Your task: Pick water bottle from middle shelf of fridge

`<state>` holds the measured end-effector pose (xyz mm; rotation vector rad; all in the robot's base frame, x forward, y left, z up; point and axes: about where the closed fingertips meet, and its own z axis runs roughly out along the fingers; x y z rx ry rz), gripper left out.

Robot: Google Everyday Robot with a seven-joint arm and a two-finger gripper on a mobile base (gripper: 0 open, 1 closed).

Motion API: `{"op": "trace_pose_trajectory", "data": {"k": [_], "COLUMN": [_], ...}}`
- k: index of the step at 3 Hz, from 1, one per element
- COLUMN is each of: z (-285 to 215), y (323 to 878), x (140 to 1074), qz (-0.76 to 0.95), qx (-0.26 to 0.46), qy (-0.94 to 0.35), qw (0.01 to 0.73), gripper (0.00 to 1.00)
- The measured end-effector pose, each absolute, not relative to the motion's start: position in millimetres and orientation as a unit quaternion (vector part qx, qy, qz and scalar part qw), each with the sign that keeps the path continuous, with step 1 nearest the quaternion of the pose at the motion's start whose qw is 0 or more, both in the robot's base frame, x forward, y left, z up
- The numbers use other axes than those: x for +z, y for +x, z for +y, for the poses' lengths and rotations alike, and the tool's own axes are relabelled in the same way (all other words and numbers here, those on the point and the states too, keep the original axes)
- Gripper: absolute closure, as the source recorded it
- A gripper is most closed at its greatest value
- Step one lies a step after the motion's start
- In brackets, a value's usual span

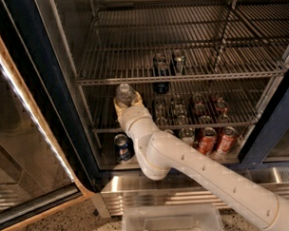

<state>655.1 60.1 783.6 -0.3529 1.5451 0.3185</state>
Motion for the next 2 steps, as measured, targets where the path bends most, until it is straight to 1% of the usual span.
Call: {"op": "trace_pose_trajectory", "data": {"k": [1, 2], "z": [60.4, 57.3], "y": [654.2, 639.0], "x": [784.2, 790.5], "qz": [0.691, 0.684], "qx": [0.142, 0.137], "qy": [-0.158, -0.155], "qw": [0.691, 0.699], "gripper": [1.00, 1.00]}}
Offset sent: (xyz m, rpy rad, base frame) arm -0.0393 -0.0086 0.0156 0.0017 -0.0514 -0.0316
